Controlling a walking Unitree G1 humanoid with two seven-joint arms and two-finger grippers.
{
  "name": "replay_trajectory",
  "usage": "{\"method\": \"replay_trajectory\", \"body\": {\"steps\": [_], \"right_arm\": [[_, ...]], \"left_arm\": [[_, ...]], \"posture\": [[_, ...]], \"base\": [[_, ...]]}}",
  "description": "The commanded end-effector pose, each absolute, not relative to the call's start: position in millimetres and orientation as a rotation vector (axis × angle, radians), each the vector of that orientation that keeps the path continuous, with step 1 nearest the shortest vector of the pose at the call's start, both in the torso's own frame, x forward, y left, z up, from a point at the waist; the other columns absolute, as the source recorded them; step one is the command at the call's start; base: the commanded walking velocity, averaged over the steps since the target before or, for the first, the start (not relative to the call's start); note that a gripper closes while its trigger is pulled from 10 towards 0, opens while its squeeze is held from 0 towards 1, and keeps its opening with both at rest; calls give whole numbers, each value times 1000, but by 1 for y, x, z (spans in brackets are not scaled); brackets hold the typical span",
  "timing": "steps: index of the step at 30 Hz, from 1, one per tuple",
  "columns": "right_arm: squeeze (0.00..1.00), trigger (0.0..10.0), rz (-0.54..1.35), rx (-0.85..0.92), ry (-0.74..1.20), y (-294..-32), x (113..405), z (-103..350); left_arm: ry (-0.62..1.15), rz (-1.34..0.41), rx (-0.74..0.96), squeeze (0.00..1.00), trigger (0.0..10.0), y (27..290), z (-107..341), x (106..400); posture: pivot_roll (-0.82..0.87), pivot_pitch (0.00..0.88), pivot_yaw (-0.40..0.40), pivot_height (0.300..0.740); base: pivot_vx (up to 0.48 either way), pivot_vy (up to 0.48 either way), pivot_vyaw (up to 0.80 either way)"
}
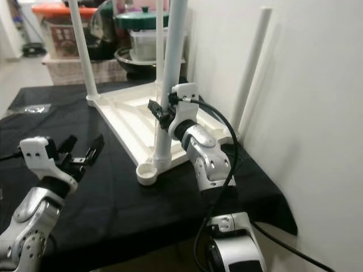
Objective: Building children table
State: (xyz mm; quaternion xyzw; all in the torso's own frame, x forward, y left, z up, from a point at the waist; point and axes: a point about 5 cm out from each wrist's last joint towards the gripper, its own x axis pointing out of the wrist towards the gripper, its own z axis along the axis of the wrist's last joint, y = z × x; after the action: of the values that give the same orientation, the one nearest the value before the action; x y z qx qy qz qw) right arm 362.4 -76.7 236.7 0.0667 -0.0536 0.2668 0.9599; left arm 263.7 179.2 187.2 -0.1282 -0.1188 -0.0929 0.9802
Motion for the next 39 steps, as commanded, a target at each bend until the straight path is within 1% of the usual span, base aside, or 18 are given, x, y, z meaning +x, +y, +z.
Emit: {"method": "replay_trajectory", "body": {"steps": [1, 10, 14, 17, 25, 32, 37, 39], "right_arm": [[0, 10000, 533, 138, -122, -81, 363, 239], [0, 10000, 536, 105, -168, -85, 362, 244], [0, 10000, 553, 86, -228, -90, 363, 252], [0, 10000, 598, 94, -275, -92, 358, 253], [0, 10000, 670, 60, -265, -96, 349, 241], [0, 10000, 644, 52, -248, -103, 351, 236], [0, 10000, 642, 68, -247, -100, 349, 233], [0, 10000, 644, 74, -246, -99, 348, 232]], "left_arm": [[-232, -201, -246, 0, 10000, 177, 186, 264], [-220, -197, -212, 0, 10000, 178, 182, 264], [-210, -194, -198, 0, 10000, 178, 180, 263], [-203, -181, -195, 0, 10000, 181, 178, 262], [-193, -170, -198, 0, 10000, 184, 176, 259], [-164, -176, -196, 0, 10000, 183, 173, 259], [-154, -188, -197, 0, 10000, 181, 172, 259], [-158, -180, -185, 0, 10000, 183, 173, 260]], "posture": [[53, 0, -66, 740], [55, 0, -61, 740], [59, 0, -62, 740], [66, 0, -66, 740], [64, 0, -65, 740], [62, 0, -60, 740], [63, 0, -55, 740], [62, 0, -54, 740]], "base": [[0, 0, 0], [0, 0, 0], [0, 0, 0], [0, 0, 0], [0, 0, 0], [0, 0, 0], [0, 480, 0], [0, 0, 0]]}}
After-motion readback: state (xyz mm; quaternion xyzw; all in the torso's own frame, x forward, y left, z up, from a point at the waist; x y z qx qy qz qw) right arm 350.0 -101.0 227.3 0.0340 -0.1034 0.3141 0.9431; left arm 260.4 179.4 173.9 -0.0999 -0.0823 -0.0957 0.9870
